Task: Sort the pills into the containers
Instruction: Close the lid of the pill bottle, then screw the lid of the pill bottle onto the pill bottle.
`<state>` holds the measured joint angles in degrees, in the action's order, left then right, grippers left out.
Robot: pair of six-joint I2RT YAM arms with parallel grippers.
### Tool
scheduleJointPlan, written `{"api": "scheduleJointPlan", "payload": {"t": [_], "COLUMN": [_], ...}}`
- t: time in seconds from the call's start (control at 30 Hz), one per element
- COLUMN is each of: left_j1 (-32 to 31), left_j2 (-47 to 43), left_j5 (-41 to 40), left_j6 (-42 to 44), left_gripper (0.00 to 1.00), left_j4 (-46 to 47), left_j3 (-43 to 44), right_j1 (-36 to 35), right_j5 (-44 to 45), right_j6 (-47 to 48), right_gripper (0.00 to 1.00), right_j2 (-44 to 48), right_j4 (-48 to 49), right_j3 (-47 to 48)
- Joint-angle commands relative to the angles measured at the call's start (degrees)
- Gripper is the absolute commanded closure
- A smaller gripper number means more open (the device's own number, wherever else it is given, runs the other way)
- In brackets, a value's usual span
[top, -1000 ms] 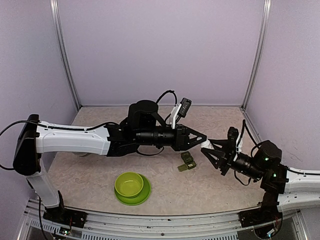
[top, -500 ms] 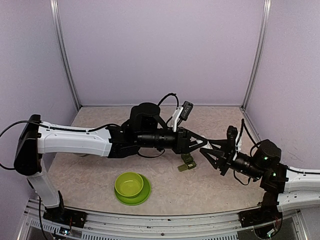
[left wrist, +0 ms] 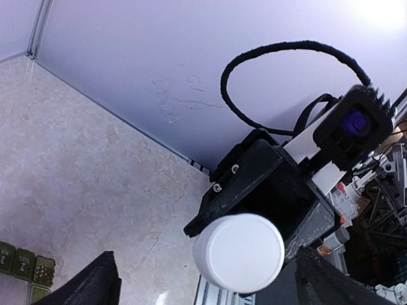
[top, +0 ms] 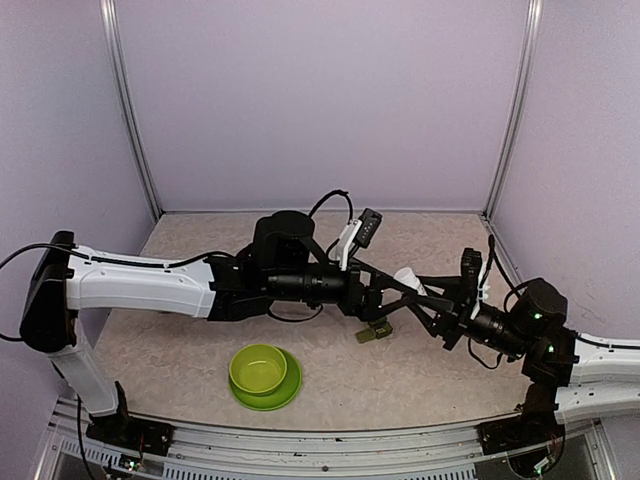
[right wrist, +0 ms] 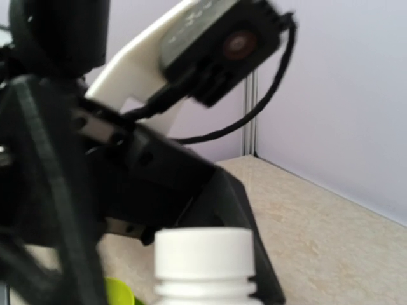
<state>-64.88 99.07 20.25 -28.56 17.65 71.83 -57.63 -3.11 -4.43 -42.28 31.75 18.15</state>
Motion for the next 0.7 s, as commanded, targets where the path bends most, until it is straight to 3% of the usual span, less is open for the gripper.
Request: {"api": "scheduleJointPlan", "payload": {"t": [0.0, 0.67], "left_j1": [-0.41, -0.91], "left_j2": [-4.16, -4.14], "left_j5": [-2.16, -0.50], "left_j6": [1.53, 0.08], "left_gripper": [0.01, 0.01], "left_j4": [-0.56, 0.22], "left_j3": [-2.67, -0.96], "right_j1": [-0.39, -2.18], "right_j5": [0.77, 5.16], "right_j6": [-1.72, -2.96], "right_gripper": [1.00, 1.00], "right_j2": [1.54, -4.65], "right_j4": [2.21, 0.41], "right_j3": [0.42, 3.47]}}
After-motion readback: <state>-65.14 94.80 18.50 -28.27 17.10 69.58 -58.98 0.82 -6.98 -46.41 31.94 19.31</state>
